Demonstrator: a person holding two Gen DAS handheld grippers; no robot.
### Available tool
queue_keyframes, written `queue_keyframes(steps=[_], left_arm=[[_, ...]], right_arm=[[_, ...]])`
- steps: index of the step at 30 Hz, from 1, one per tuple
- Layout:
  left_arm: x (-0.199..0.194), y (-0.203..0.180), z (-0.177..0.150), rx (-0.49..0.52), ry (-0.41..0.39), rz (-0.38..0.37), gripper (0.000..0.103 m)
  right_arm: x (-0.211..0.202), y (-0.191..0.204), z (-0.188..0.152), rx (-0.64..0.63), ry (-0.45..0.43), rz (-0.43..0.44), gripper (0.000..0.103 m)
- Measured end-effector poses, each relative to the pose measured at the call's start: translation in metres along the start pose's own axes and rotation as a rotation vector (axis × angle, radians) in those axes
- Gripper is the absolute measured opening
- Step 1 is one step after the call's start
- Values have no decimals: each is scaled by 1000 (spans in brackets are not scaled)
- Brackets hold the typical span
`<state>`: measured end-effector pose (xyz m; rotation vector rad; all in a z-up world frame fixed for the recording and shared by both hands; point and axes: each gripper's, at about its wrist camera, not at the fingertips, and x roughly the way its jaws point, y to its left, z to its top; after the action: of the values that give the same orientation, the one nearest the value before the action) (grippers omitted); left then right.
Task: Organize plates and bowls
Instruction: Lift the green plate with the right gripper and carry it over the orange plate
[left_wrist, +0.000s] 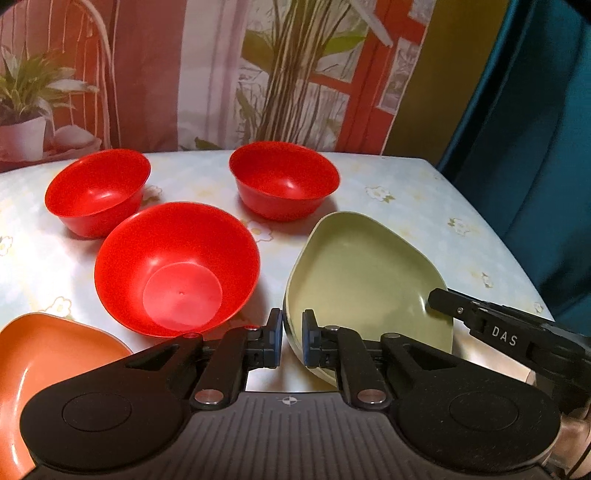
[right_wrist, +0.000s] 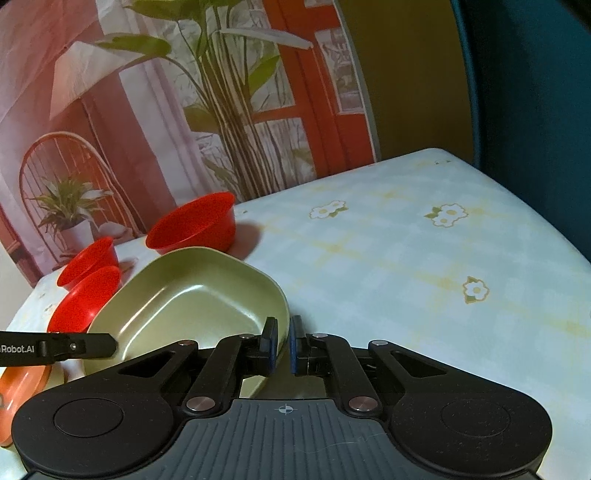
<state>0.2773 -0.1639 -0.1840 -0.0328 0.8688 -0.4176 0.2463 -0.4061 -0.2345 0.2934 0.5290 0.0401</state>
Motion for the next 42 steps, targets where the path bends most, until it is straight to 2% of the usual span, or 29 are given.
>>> queue_keyframes(steps=[15, 24, 42], left_arm=[[-31, -5, -9, 52, 19, -25, 13], [-62, 2, -2, 53, -48, -53, 13], [-111, 48, -12, -18, -104, -66, 13]], right_arm=[[-36, 7, -1, 10, -31, 3, 7], [-55, 26, 10, -28, -58, 2, 7], [-74, 85, 23, -102, -45, 54, 7]])
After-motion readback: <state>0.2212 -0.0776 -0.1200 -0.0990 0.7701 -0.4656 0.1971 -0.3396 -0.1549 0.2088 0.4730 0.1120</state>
